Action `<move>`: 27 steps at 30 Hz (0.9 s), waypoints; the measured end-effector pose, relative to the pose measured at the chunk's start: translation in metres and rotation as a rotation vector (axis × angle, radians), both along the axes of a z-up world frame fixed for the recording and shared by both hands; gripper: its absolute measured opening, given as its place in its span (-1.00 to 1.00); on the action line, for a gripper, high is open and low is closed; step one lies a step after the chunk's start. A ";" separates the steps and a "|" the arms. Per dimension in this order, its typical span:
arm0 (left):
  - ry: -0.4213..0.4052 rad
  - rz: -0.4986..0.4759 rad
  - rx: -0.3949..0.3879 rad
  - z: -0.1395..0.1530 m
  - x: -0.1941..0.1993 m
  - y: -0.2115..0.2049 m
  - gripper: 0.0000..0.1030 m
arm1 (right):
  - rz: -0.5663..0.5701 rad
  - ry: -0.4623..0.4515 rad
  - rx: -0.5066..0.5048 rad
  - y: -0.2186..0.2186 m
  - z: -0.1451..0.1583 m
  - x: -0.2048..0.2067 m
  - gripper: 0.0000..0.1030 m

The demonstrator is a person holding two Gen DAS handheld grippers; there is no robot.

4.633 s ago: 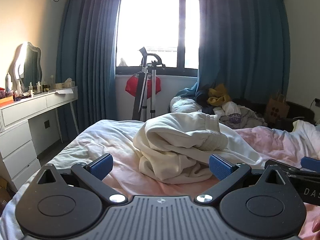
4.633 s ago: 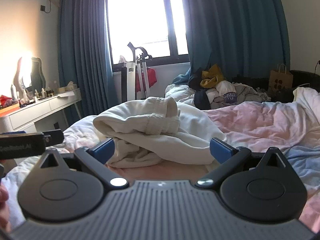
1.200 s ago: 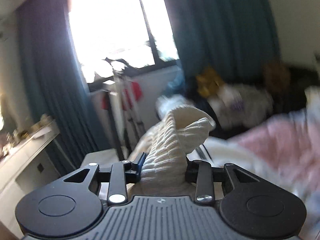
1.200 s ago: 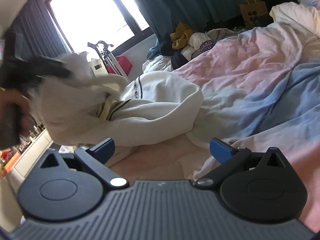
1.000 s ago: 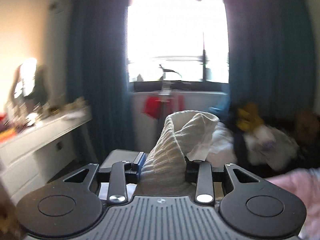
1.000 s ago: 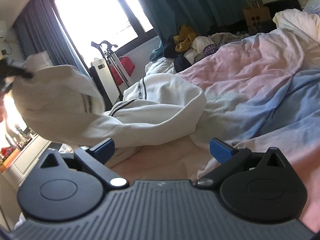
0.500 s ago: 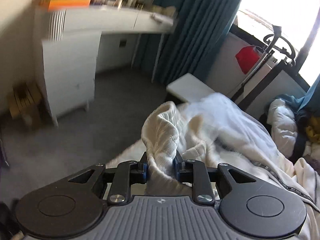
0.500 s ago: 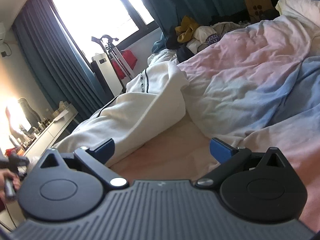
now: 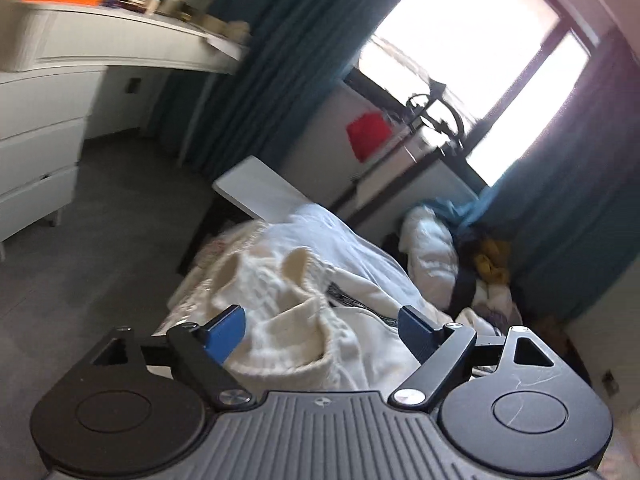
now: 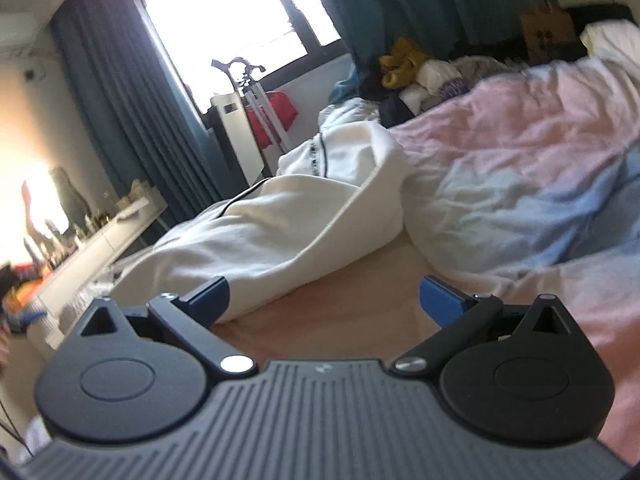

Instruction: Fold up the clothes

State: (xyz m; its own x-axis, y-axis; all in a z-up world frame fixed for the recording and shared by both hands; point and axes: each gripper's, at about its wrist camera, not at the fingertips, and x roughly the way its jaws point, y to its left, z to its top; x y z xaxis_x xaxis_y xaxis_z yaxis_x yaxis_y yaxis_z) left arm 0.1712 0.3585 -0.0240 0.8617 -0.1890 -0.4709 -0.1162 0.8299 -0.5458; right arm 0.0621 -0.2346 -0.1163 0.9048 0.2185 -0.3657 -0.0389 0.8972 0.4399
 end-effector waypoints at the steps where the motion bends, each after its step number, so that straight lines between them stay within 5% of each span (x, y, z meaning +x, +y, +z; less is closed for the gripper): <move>1: 0.009 -0.028 0.005 -0.002 0.014 -0.002 0.64 | 0.009 -0.004 -0.013 0.004 0.000 0.001 1.00; 4: 0.033 -0.095 0.010 -0.014 0.064 -0.010 0.64 | 0.032 -0.011 -0.041 0.012 -0.001 0.003 1.00; 9: 0.131 -0.060 -0.023 -0.041 0.131 -0.011 0.62 | 0.044 0.008 -0.089 0.026 -0.006 0.016 1.00; 14: 0.258 -0.125 -0.104 -0.057 0.184 0.006 0.53 | 0.059 0.057 -0.110 0.035 -0.018 0.034 1.00; 20: 0.306 -0.165 -0.131 -0.060 0.214 -0.003 -0.61 | 0.074 0.069 -0.110 0.041 -0.026 0.045 1.00; 27: 0.149 -0.221 0.016 0.000 0.151 -0.031 -0.81 | 0.071 0.017 -0.126 0.043 -0.016 0.037 1.00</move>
State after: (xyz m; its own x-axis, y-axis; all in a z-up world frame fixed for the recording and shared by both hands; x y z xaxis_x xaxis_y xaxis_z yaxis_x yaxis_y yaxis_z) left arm 0.3218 0.3273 -0.0237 0.7210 -0.3563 -0.5943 -0.0094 0.8525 -0.5226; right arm 0.0990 -0.1919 -0.1319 0.8822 0.2332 -0.4090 -0.0979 0.9406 0.3251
